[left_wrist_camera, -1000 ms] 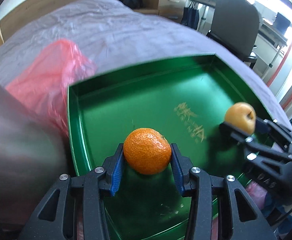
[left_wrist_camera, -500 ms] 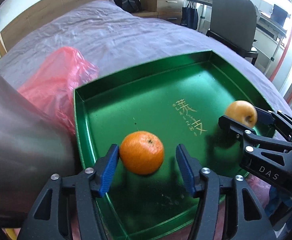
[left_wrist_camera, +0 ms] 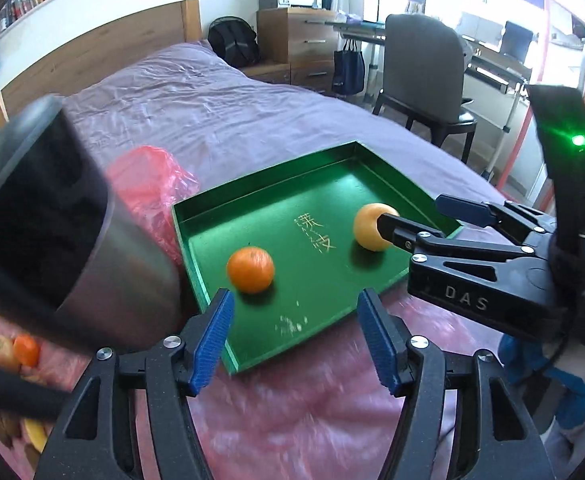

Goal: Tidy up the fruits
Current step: 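Open both tools to drop the mandarin and yellow apple into the tray, then move both open tools back over the remaining fruit, then close the left tool on the large kiwi while the right tool grasps the striped fruit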

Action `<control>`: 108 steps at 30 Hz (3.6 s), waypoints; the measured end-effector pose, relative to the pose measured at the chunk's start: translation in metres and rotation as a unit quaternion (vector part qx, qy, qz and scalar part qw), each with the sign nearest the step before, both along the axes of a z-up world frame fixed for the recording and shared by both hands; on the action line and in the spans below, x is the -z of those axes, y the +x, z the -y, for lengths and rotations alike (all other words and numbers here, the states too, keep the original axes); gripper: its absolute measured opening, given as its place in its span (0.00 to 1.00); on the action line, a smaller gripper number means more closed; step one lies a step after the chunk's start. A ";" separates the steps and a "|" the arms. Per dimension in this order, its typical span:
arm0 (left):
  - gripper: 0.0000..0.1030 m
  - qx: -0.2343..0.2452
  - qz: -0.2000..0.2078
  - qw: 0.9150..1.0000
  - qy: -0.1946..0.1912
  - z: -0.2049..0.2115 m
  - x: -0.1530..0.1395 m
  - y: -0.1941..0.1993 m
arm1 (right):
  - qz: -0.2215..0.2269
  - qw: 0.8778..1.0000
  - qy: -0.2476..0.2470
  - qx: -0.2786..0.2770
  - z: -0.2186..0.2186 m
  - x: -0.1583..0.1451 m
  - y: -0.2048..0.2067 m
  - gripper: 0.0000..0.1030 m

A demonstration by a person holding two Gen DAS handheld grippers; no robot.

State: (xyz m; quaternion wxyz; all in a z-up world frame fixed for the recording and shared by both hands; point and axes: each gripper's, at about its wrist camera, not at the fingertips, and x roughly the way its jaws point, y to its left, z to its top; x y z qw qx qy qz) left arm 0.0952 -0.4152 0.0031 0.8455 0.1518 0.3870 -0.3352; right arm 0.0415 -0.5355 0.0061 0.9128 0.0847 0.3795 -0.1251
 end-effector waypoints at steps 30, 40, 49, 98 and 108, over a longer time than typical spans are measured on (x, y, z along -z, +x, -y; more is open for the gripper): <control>0.60 -0.147 0.010 0.989 0.008 -0.241 -0.002 -0.087 | 0.007 0.987 0.010 -0.160 -0.215 -0.053 -0.096 0.99; 0.60 -0.230 -0.010 0.973 0.013 -0.329 0.027 -0.086 | -0.012 0.973 0.031 -0.227 -0.290 -0.036 -0.079 0.99; 0.60 -0.280 -0.024 0.960 0.005 -0.384 0.048 -0.073 | -0.045 0.958 0.043 -0.281 -0.342 -0.009 -0.052 0.99; 0.57 -0.364 -0.138 0.921 -0.030 -0.398 0.136 0.049 | -0.092 0.941 0.037 -0.323 -0.400 0.084 0.135 0.91; 0.57 -0.360 -0.146 0.920 -0.049 -0.405 0.137 0.048 | -0.110 0.934 0.008 -0.339 -0.415 0.101 0.150 0.81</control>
